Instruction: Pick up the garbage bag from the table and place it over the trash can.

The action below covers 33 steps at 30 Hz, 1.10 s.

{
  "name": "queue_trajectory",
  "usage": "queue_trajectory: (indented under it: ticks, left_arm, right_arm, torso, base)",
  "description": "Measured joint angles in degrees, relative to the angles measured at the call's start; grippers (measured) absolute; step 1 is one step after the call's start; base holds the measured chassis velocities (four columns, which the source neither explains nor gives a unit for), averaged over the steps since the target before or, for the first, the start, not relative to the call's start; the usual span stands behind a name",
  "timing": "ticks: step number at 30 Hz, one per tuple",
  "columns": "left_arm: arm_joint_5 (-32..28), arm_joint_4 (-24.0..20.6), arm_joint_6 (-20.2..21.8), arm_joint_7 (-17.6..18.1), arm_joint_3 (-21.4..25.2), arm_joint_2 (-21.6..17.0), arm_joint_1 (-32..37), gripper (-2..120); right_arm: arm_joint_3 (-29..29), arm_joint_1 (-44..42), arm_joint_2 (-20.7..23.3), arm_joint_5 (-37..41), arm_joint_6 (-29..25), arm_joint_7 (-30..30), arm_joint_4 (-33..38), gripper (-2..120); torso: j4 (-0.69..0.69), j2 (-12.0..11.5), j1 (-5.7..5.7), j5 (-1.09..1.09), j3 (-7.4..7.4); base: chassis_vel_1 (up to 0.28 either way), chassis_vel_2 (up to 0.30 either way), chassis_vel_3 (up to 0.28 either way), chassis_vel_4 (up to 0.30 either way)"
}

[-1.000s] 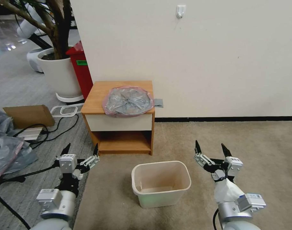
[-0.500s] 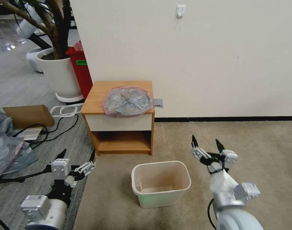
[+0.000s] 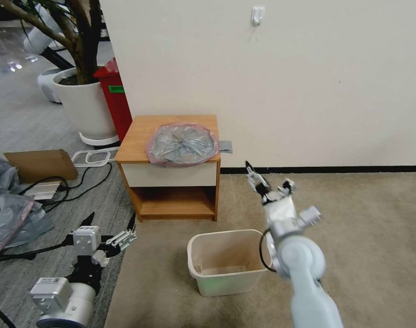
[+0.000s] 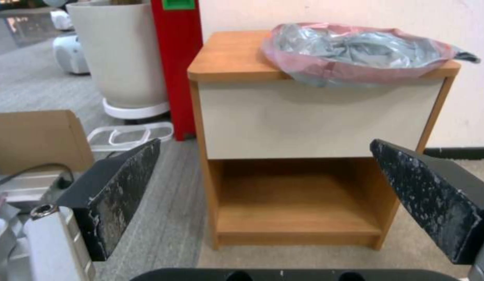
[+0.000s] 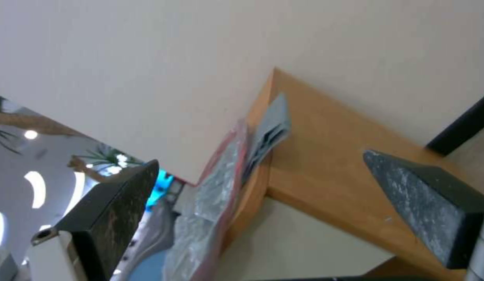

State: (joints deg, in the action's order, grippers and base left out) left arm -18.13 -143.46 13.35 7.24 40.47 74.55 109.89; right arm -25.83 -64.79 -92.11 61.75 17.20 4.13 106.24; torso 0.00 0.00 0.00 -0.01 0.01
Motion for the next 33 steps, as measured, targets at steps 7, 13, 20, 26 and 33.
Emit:
queue_trajectory:
  ticks: [7,13,20,26,33]
  left_arm:
    - [-0.63,0.09,0.56,0.01,-0.32,-0.22,-0.27,100]
    - [-0.92,0.13,0.64,-0.03,-0.12,-0.61,-0.53,100]
    - [-1.07,0.16,0.66,-0.15,0.00,-1.04,-0.77,100]
    - [-1.13,0.18,0.58,-0.14,0.20,-1.32,-0.77,100]
    - [-1.06,0.20,0.27,-0.14,0.38,-1.38,-1.16,100]
  right_arm:
    - [0.30,6.67,-0.02,7.34,0.32,0.14,-8.80,100]
    - [0.55,11.89,-0.04,8.14,-0.24,-0.14,-16.86,100]
    - [-0.14,16.52,-0.05,7.75,-1.29,-2.15,-23.21,99]
    - [-0.10,17.93,-0.04,7.01,-1.51,-3.00,-24.86,90]
    - [0.01,19.69,-0.02,5.34,-1.84,-3.64,-27.05,61]
  torso:
    - [0.00,0.00,0.00,0.01,0.00]
    - [0.00,0.00,0.00,0.01,0.00]
    - [-0.01,0.00,0.00,0.01,0.00]
    - [-0.01,0.00,0.00,0.01,0.00]
    - [0.00,0.00,0.00,0.01,-0.01]
  base:
    - [0.000,0.000,0.000,0.000]
    - [0.000,0.000,0.000,0.000]
    - [0.000,0.000,0.000,0.000]
    - [0.000,0.000,0.000,0.000]
    - [0.000,0.000,0.000,0.000]
